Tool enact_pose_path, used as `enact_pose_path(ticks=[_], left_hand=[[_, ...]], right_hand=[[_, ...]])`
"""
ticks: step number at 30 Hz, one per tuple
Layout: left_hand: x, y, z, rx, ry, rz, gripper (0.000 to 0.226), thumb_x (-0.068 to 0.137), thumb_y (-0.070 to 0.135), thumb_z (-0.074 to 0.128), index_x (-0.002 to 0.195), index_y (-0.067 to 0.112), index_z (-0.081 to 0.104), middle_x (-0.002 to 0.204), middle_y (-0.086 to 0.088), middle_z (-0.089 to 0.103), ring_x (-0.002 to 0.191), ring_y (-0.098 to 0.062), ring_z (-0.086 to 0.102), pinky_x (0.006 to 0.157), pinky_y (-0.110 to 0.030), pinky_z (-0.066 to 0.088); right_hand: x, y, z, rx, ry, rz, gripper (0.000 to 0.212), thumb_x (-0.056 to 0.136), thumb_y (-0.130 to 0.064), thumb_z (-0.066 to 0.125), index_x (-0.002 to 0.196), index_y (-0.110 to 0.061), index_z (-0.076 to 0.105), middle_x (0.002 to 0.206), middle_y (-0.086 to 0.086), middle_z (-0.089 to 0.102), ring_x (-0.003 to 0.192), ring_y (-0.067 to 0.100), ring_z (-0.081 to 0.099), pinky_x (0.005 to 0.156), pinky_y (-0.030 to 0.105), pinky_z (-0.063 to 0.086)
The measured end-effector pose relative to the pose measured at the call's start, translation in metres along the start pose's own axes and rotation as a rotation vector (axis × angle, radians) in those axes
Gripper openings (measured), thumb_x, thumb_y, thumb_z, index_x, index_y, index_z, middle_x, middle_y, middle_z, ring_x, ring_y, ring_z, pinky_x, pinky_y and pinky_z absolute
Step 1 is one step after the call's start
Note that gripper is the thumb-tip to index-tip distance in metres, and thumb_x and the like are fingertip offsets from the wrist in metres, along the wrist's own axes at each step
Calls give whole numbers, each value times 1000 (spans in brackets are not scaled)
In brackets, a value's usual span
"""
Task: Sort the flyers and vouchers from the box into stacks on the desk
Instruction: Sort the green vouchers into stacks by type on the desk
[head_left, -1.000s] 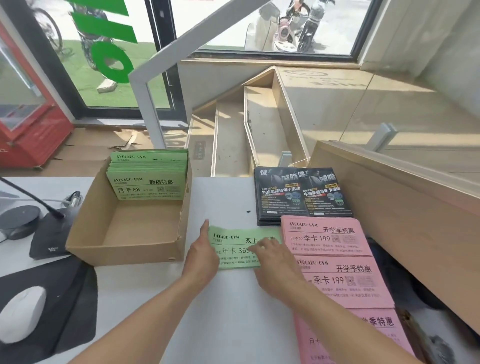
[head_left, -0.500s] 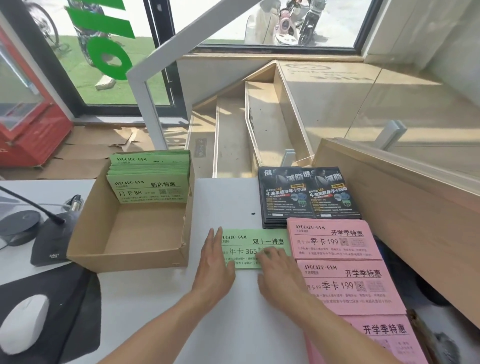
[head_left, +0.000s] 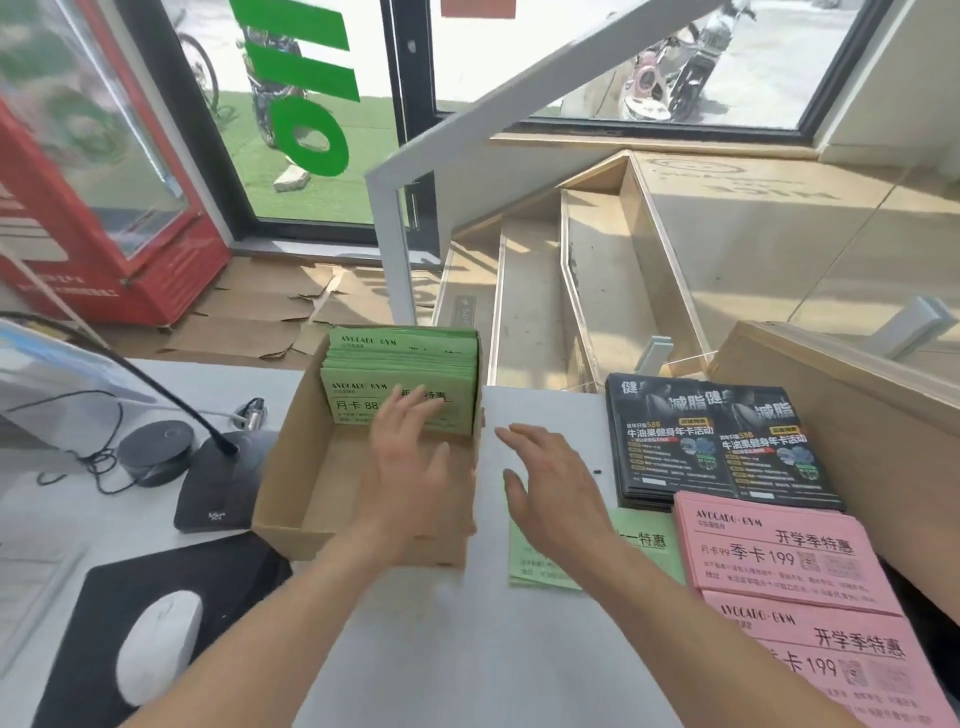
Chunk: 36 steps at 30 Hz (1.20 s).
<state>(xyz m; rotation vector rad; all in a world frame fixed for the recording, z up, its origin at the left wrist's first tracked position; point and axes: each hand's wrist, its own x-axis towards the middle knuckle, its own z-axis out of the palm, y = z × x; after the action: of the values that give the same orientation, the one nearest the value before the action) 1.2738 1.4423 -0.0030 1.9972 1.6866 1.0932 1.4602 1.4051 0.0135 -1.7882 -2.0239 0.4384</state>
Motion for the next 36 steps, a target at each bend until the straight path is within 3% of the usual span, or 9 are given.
enact_pose_path(ticks=[6,12,15,19,22,25,28,33,36], left_hand=[[47,-82,-32,374,-177,-31,81,92,24,67,159,23,22,169,-2,9,156,-19,-4,127,-40,4],[70,-111,-27,460,-281,-20,95,91,25,66,161,24,1,168,-1,-9,154,-21,-18,127,-41,-1],[71,-116,-21,394,-233,-37,91,89,21,66,161,18,9,169,-3,1,155,-21,-11,127,-41,3],[73,-116,-18,327,-167,-45,81,88,14,64,158,13,24,167,-4,16,156,-20,0,127,-40,5],[74,-116,-18,287,-128,-41,70,83,5,62,149,11,39,165,-6,23,156,-21,8,127,-38,6],[75,-117,-18,283,-105,-35,62,80,-3,61,139,13,50,164,-5,28,155,-21,13,126,-39,10],[74,-116,-18,285,-74,-34,54,79,-5,62,130,12,55,162,-8,32,154,-24,16,127,-41,11],[74,-106,-29,287,58,17,38,74,3,74,103,18,56,144,-8,55,150,-24,30,127,-44,9],[67,-92,-46,179,203,152,36,72,1,79,101,15,63,112,-8,73,124,-24,58,120,-44,31]], right_hand=[[77,-41,31,-75,-113,-26,75,88,-4,45,158,-23,25,165,-4,22,151,16,17,123,30,12],[122,-53,52,-274,-142,-49,73,96,-18,45,160,-13,11,167,4,12,153,22,10,125,33,5],[122,-47,66,-355,-112,-68,74,94,-18,48,159,-10,15,167,6,16,154,24,12,125,35,2],[119,-39,76,-342,78,-105,64,78,-8,65,141,-11,53,151,11,49,141,30,42,120,40,27],[118,-39,76,-345,162,-145,44,71,-1,68,112,-15,67,124,7,65,118,31,58,103,40,45],[114,-44,71,-354,61,-165,29,75,-2,62,99,-19,62,88,-1,67,84,27,63,79,36,46],[115,-44,73,-366,-13,-175,31,81,-5,56,106,-21,64,88,-2,71,81,26,66,78,37,46],[110,-47,64,-181,221,-164,37,82,-2,65,112,-24,69,91,-7,68,80,21,65,60,33,51],[98,-56,37,-101,378,-180,39,84,0,67,114,-26,69,92,-7,67,79,21,63,58,37,52]])
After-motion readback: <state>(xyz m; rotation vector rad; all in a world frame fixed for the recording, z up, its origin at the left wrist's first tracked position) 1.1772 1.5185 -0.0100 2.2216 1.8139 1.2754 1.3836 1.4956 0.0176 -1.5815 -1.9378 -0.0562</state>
